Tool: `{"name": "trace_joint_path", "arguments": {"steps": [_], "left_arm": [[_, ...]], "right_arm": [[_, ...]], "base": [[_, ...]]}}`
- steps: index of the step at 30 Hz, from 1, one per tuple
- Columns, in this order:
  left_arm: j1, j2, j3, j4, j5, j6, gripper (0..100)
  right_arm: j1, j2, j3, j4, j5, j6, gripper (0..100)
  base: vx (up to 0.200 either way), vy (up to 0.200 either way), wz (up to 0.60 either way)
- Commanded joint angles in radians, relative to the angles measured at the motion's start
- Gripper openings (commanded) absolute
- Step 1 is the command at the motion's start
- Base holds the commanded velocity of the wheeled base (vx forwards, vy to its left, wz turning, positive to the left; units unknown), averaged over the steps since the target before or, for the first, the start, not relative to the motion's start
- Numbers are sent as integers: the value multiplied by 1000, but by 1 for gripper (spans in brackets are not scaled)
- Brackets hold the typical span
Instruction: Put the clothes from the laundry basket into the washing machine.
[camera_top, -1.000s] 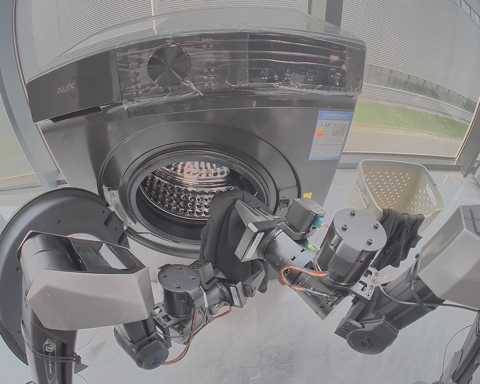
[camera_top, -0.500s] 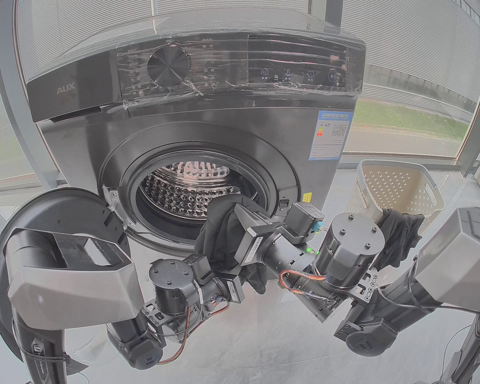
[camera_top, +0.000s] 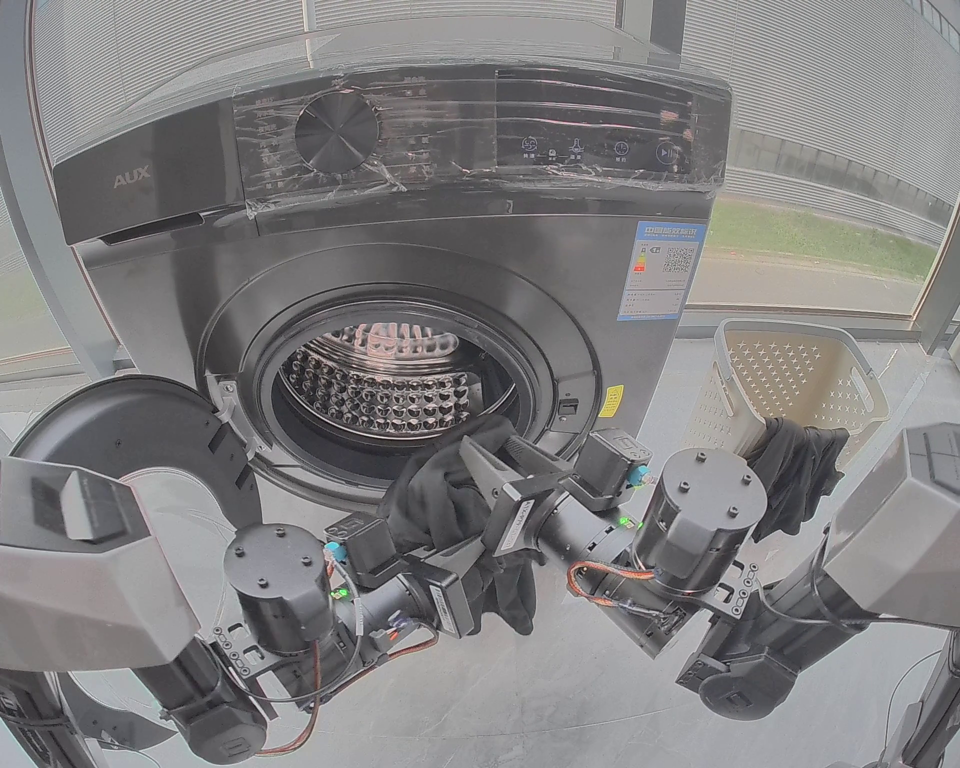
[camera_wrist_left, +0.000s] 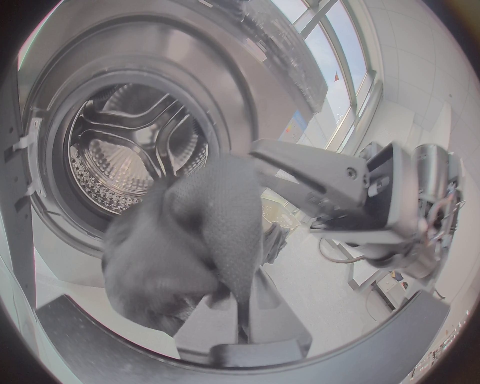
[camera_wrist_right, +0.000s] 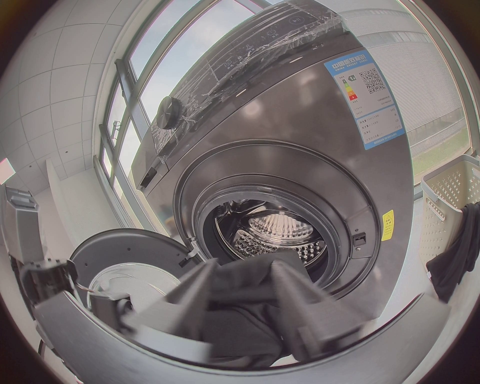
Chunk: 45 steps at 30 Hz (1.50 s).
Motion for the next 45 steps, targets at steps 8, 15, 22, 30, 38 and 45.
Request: {"name": "trace_joint_path", "arguments": {"steps": [8, 15, 22, 30, 38, 45], "left_arm": [[11, -193, 52, -6, -46, 12, 0], [87, -162, 43, -6, -74, 32, 0], [106, -168, 22, -6, -87, 38, 0], [106, -172, 22, -6, -89, 38, 0], [106, -172, 20, -6, -87, 38, 0], [104, -173, 20, -6, -87, 36, 0]], "right_arm": [[-59, 16, 79, 20, -1, -1, 100], [-86, 18, 134, 44, -3, -7, 100], [-80, 45, 211, 47, 6, -21, 100], [-50, 78, 205, 33, 29, -29, 100], [-19, 91, 181, 17, 55, -30, 100], [-17, 145, 102, 14, 55, -35, 100]], "base": [[0, 0, 0], [0, 0, 0], [0, 0, 0], [0, 0, 0], [0, 0, 0], [0, 0, 0]]}}
